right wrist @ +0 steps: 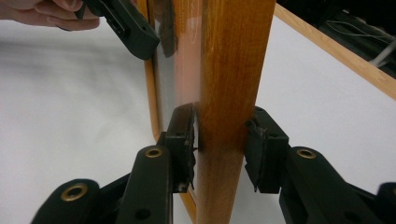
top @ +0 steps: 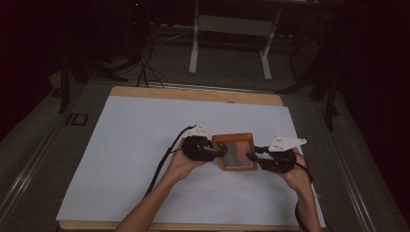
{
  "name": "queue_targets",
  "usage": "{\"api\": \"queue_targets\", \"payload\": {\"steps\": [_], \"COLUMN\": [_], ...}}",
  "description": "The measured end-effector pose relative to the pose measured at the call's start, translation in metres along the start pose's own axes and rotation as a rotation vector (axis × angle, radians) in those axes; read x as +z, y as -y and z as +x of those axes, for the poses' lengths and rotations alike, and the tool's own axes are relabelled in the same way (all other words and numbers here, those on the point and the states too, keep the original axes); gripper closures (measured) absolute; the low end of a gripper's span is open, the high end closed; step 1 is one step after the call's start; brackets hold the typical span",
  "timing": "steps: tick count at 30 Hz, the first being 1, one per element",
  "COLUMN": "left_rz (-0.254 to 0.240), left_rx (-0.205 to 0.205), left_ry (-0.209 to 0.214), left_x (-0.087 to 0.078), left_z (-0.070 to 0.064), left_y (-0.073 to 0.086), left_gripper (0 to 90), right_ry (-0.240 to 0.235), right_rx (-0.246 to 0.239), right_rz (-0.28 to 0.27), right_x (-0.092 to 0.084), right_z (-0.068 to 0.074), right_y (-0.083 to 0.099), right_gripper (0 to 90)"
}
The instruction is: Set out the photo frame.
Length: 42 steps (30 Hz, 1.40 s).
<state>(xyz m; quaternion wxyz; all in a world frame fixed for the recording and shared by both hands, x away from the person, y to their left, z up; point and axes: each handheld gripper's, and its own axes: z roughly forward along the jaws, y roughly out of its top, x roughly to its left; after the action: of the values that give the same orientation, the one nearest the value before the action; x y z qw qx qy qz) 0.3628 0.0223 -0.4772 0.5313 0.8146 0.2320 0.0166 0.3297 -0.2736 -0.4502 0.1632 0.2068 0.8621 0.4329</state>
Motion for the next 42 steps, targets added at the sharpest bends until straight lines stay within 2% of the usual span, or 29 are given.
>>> {"api": "queue_targets", "payload": {"steps": [7,17,22,27,33,37,42], "left_rz": [-0.005,-0.044,-0.068,-0.077,-0.116,-0.137,-0.143], "left_rx": [-0.007,-0.039,-0.065,-0.070,-0.096,-0.107,-0.119], "left_ry": [-0.016,-0.038,-0.078,-0.118,-0.167,-0.202,-0.212], "left_x": [-0.008,-0.028,-0.048,-0.063,-0.080,-0.089,-0.096], "left_z": [0.001,0.002,0.001,0.001,0.000,0.000,0.002], "left_y": [0.000,0.003,0.009,0.014,0.016,0.016,0.017], "left_gripper": [56.8,56.6,56.9,57.0,57.0,56.9,56.9], "right_ry": [-0.027,-0.078,-0.127,-0.156,-0.199,-0.208,-0.215], "right_rx": [0.020,0.062,0.088,0.100,0.144,0.163,0.171], "right_rz": [-0.003,-0.038,-0.056,-0.050,-0.066,-0.079,-0.085], "right_x": [0.007,0.019,0.033,0.047,0.060,0.067,0.073], "right_z": [0.001,0.003,0.008,0.013,0.016,0.017,0.018], "right_y": [0.000,-0.004,-0.009,-0.017,-0.027,-0.035,-0.042], "right_gripper": [65.8,66.2,66.2,65.9,65.5,64.7,64.4]}}
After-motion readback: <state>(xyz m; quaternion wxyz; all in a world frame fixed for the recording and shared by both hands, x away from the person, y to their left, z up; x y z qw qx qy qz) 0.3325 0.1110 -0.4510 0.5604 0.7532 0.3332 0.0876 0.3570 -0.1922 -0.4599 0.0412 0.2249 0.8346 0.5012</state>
